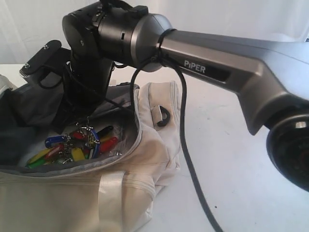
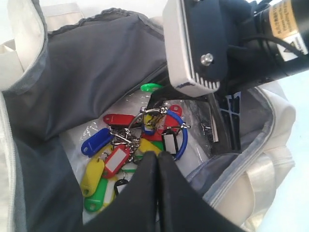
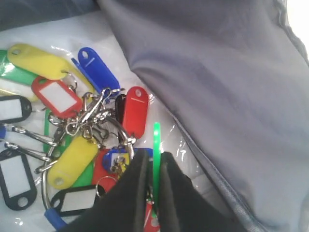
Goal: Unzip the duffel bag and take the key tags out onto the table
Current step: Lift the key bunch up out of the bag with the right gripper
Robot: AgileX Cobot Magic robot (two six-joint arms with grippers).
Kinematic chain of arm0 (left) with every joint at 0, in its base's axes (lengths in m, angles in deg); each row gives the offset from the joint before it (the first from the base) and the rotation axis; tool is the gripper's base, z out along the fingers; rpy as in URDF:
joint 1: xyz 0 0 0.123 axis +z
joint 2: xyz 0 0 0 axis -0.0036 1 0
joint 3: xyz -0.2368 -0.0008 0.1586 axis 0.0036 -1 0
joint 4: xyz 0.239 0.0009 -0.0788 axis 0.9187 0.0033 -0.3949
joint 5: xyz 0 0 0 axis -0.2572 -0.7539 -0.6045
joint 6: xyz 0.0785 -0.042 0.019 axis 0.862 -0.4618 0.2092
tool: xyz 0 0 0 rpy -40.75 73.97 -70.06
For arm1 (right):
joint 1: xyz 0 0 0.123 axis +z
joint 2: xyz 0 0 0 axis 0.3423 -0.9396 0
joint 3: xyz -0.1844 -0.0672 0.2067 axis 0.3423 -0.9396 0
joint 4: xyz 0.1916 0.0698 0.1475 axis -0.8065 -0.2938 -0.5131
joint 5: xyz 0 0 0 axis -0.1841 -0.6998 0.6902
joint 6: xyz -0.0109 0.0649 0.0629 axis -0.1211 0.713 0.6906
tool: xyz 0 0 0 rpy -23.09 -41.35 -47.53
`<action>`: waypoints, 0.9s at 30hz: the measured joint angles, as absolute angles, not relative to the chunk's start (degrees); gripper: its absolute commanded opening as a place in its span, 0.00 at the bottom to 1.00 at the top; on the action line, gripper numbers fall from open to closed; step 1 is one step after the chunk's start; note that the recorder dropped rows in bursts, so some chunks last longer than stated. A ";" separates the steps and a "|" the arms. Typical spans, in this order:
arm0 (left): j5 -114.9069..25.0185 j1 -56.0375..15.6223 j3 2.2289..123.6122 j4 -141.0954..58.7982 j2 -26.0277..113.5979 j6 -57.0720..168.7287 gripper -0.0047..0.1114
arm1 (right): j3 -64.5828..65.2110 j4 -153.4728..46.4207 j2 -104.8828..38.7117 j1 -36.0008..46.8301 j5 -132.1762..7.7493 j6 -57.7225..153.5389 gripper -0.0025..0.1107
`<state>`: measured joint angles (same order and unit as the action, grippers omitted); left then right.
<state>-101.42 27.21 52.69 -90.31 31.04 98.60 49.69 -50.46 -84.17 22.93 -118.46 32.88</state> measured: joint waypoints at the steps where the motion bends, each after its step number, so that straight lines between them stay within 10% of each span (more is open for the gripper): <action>1: -100.90 27.21 52.20 -90.31 31.04 98.60 0.04 | 49.58 -50.46 -84.07 22.93 -118.57 32.75 0.02; 27: -97.39 27.21 48.77 -91.81 31.04 98.60 0.04 | 49.58 -50.79 -68.79 19.92 -117.67 30.33 0.02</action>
<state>-97.39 27.21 48.77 -91.81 31.04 98.60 49.58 -50.79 -68.79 19.92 -117.67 30.33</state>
